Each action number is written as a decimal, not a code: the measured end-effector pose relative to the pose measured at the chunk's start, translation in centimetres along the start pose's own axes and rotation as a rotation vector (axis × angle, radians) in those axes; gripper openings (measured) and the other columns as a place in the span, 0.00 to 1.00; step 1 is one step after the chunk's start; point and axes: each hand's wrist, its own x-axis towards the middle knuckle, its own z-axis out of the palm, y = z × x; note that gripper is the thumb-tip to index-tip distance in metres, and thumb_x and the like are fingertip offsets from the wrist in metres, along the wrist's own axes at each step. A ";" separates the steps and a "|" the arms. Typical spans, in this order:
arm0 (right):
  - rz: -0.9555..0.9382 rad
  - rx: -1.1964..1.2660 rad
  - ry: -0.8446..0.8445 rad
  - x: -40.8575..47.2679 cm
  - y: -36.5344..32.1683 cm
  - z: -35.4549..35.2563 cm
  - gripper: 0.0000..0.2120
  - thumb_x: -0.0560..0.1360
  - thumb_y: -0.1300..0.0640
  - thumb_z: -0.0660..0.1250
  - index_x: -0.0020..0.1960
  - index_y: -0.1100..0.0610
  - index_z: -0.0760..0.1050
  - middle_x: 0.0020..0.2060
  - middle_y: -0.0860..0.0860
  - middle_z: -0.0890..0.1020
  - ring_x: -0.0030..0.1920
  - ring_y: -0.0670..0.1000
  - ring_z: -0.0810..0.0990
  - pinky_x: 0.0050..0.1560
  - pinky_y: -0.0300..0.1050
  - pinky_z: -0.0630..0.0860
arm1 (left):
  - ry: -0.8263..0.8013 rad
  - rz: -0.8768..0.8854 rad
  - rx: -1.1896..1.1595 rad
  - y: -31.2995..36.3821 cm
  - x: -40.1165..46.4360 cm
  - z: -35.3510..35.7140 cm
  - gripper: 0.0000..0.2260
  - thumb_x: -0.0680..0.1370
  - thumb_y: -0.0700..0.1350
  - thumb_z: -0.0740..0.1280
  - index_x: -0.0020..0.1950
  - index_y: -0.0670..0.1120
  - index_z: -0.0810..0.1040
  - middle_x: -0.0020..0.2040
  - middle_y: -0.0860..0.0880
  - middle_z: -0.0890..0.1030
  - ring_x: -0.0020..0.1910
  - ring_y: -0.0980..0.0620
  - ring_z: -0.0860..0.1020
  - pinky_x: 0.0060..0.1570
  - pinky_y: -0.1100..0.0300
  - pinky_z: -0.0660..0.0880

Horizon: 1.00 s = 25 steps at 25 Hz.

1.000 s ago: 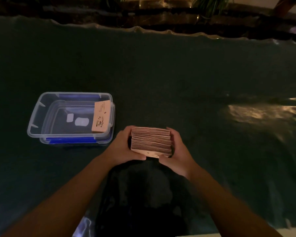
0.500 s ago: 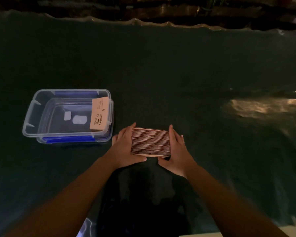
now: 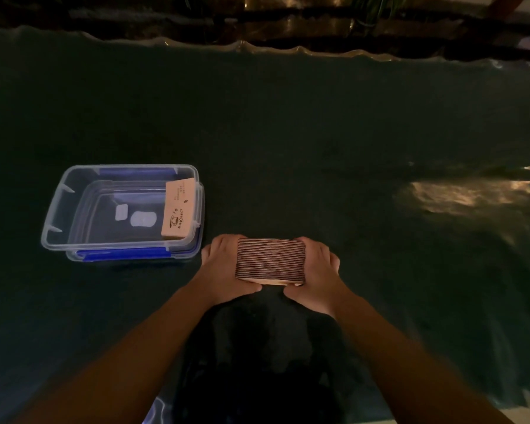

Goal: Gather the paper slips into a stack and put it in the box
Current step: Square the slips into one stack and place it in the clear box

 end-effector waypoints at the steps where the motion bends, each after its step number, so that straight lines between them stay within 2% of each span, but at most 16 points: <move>1: -0.014 -0.015 0.011 -0.1 0.1 0.0 0.49 0.60 0.39 0.71 0.76 0.41 0.51 0.71 0.44 0.62 0.74 0.47 0.55 0.79 0.57 0.53 | 0.001 -0.002 -0.008 0.0 0.1 0.0 0.46 0.60 0.64 0.78 0.74 0.57 0.62 0.73 0.52 0.65 0.75 0.50 0.59 0.76 0.45 0.56; 4: -0.005 -0.028 0.001 -0.2 0.1 0.3 0.49 0.63 0.40 0.72 0.77 0.45 0.52 0.73 0.47 0.64 0.74 0.48 0.56 0.78 0.56 0.53 | -0.002 -0.012 0.020 0.1 0.1 0.0 0.46 0.60 0.65 0.79 0.73 0.56 0.64 0.73 0.53 0.67 0.75 0.51 0.60 0.76 0.44 0.56; 6: 0.027 -0.005 -0.016 -0.2 -0.2 0.2 0.48 0.63 0.42 0.73 0.77 0.44 0.53 0.70 0.46 0.65 0.72 0.48 0.57 0.75 0.53 0.56 | -0.006 -0.028 0.003 0.2 0.2 -0.1 0.46 0.59 0.63 0.80 0.73 0.56 0.65 0.73 0.53 0.68 0.74 0.50 0.61 0.76 0.44 0.58; 9: 0.065 0.101 -0.024 -0.4 -1.0 -0.7 0.43 0.59 0.43 0.74 0.69 0.37 0.58 0.58 0.36 0.66 0.63 0.43 0.61 0.68 0.50 0.61 | -0.011 -0.017 -0.106 0.5 0.0 -0.8 0.44 0.59 0.59 0.83 0.71 0.57 0.67 0.70 0.54 0.71 0.72 0.52 0.65 0.73 0.46 0.64; 11: 0.071 0.202 -0.028 -0.6 -1.9 -1.8 0.40 0.57 0.45 0.75 0.63 0.31 0.58 0.56 0.31 0.66 0.61 0.42 0.65 0.65 0.48 0.68 | -0.029 0.003 -0.226 0.7 -0.3 -1.8 0.42 0.60 0.55 0.84 0.69 0.61 0.66 0.68 0.58 0.73 0.68 0.57 0.69 0.69 0.51 0.68; 13: 0.050 0.324 -0.027 -0.8 -3.4 -3.0 0.39 0.58 0.51 0.78 0.62 0.35 0.63 0.59 0.37 0.71 0.63 0.44 0.72 0.58 0.44 0.75 | -0.072 -0.001 -0.408 1.3 -0.7 -3.5 0.40 0.60 0.50 0.85 0.65 0.67 0.67 0.63 0.63 0.77 0.63 0.65 0.75 0.65 0.57 0.72; 15: 0.023 0.490 -0.041 -1.1 -5.1 -4.0 0.35 0.60 0.58 0.79 0.62 0.42 0.69 0.61 0.47 0.77 0.62 0.48 0.80 0.51 0.47 0.84 | -0.095 -0.011 -0.591 1.8 -1.4 -5.5 0.39 0.59 0.47 0.85 0.61 0.71 0.69 0.60 0.65 0.80 0.59 0.67 0.78 0.57 0.61 0.77; 17: 0.029 0.660 -0.078 -1.4 -7.3 -4.9 0.33 0.61 0.62 0.77 0.63 0.46 0.71 0.61 0.51 0.82 0.61 0.50 0.83 0.52 0.54 0.86 | -0.084 -0.015 -0.802 2.1 -2.2 -7.3 0.40 0.58 0.46 0.84 0.65 0.66 0.72 0.62 0.61 0.82 0.62 0.61 0.80 0.55 0.56 0.81; 19: 0.064 0.790 -0.132 -1.6 -9.8 -5.1 0.33 0.62 0.63 0.76 0.64 0.49 0.72 0.61 0.50 0.84 0.60 0.48 0.84 0.55 0.52 0.86 | -0.063 -0.030 -1.063 2.4 -2.9 -8.7 0.42 0.59 0.41 0.83 0.70 0.56 0.72 0.63 0.50 0.83 0.64 0.50 0.81 0.57 0.49 0.82; 21: 0.108 0.863 -0.176 -1.8 -12.1 -4.8 0.32 0.64 0.60 0.76 0.67 0.51 0.72 0.62 0.48 0.84 0.62 0.50 0.83 0.65 0.56 0.81 | -0.020 -0.037 -1.276 2.9 -3.5 -9.6 0.39 0.63 0.38 0.80 0.72 0.50 0.72 0.64 0.43 0.82 0.64 0.44 0.81 0.56 0.47 0.82; 23: 0.157 0.950 -0.212 -1.9 -14.6 -4.1 0.32 0.66 0.59 0.74 0.69 0.51 0.73 0.63 0.51 0.83 0.66 0.55 0.80 0.71 0.63 0.73 | 0.058 -0.072 -1.359 3.4 -4.0 -10.7 0.36 0.66 0.39 0.79 0.73 0.48 0.72 0.64 0.41 0.82 0.64 0.43 0.81 0.56 0.47 0.82; 25: 0.192 1.028 -0.250 -1.9 -16.6 -3.4 0.32 0.65 0.59 0.73 0.70 0.50 0.74 0.64 0.54 0.82 0.66 0.58 0.79 0.71 0.63 0.72 | 0.123 -0.101 -1.350 3.5 -4.5 -12.0 0.34 0.68 0.41 0.80 0.72 0.48 0.72 0.65 0.42 0.81 0.65 0.43 0.80 0.56 0.47 0.81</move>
